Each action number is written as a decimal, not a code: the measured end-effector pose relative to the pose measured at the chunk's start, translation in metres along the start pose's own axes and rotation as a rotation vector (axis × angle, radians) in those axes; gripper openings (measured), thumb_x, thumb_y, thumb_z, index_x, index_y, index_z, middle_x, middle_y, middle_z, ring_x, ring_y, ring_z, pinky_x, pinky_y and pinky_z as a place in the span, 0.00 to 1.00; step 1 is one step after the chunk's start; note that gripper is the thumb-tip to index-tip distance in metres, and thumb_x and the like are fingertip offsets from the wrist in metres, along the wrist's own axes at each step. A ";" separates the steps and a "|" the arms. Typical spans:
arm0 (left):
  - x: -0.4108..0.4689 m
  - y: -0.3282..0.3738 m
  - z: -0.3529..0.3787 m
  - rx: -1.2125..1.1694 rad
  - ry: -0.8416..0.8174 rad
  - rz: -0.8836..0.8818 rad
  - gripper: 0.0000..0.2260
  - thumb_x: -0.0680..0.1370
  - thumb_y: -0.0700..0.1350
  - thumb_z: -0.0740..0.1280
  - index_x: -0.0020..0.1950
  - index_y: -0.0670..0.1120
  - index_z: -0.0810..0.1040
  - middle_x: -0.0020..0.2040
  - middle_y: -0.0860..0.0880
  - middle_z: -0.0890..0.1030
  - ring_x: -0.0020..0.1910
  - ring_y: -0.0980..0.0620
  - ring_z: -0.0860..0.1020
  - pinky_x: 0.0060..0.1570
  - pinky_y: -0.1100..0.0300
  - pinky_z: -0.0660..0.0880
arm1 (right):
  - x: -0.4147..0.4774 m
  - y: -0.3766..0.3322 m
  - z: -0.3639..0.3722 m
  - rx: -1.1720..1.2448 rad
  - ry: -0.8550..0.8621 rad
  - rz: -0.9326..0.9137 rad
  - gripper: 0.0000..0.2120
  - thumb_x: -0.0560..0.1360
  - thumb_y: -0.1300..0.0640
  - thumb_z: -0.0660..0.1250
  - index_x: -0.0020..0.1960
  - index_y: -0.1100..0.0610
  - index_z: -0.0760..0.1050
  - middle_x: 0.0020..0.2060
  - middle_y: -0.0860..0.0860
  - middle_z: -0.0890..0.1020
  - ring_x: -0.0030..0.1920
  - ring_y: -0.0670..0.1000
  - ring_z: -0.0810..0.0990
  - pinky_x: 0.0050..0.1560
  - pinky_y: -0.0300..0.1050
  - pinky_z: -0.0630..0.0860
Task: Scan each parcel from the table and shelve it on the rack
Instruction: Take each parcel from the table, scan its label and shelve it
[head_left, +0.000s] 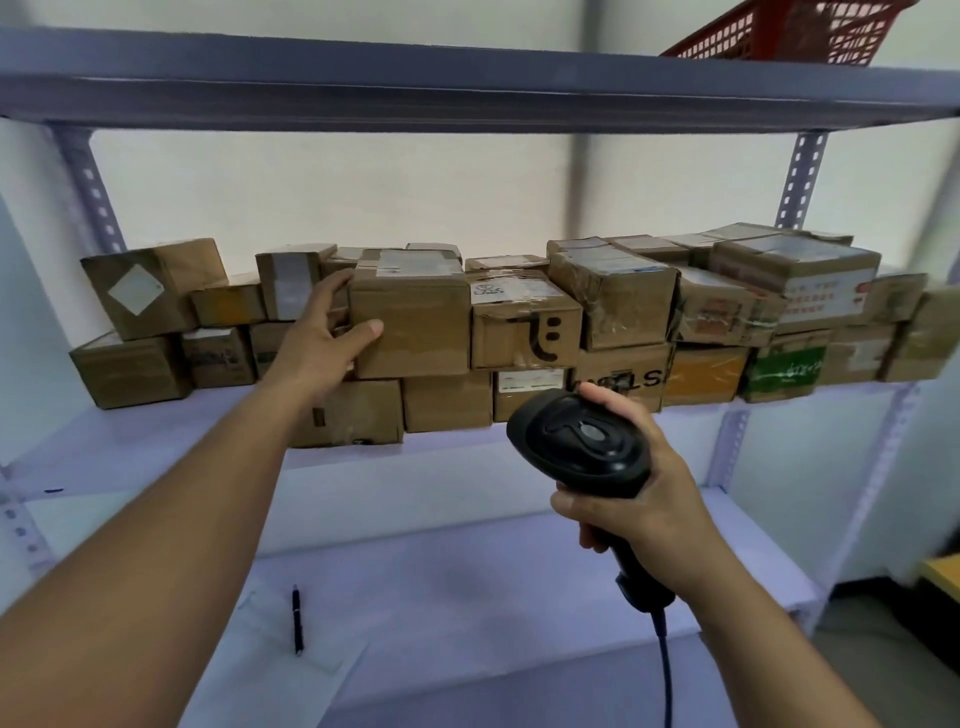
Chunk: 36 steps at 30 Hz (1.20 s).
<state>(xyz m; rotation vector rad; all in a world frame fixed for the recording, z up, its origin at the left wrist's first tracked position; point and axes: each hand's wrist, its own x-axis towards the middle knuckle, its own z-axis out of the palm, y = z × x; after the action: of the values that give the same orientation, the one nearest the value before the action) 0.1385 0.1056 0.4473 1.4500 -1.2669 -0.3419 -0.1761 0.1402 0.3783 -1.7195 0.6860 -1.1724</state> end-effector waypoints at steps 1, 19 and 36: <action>0.001 -0.001 0.000 0.000 -0.005 0.013 0.29 0.79 0.47 0.67 0.76 0.60 0.59 0.73 0.47 0.68 0.65 0.52 0.69 0.53 0.57 0.74 | -0.001 0.000 0.002 -0.003 0.008 -0.002 0.41 0.65 0.71 0.77 0.64 0.34 0.72 0.55 0.41 0.79 0.30 0.58 0.81 0.30 0.47 0.78; -0.054 -0.014 0.033 0.128 0.304 0.555 0.23 0.76 0.49 0.68 0.69 0.44 0.72 0.64 0.43 0.75 0.62 0.45 0.74 0.59 0.54 0.71 | -0.038 -0.001 0.026 -0.064 0.218 0.006 0.41 0.65 0.73 0.76 0.62 0.32 0.73 0.58 0.48 0.79 0.29 0.57 0.80 0.29 0.49 0.78; -0.198 -0.010 0.177 0.101 -0.165 0.312 0.16 0.76 0.47 0.70 0.64 0.48 0.77 0.58 0.50 0.77 0.55 0.49 0.76 0.45 0.60 0.72 | -0.153 -0.009 -0.042 -0.044 0.453 0.129 0.39 0.63 0.67 0.78 0.63 0.34 0.73 0.52 0.55 0.81 0.28 0.57 0.78 0.29 0.48 0.76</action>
<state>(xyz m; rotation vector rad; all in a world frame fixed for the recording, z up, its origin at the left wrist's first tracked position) -0.0697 0.1727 0.2963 1.3014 -1.6389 -0.1926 -0.2754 0.2541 0.3291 -1.4275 1.0843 -1.4780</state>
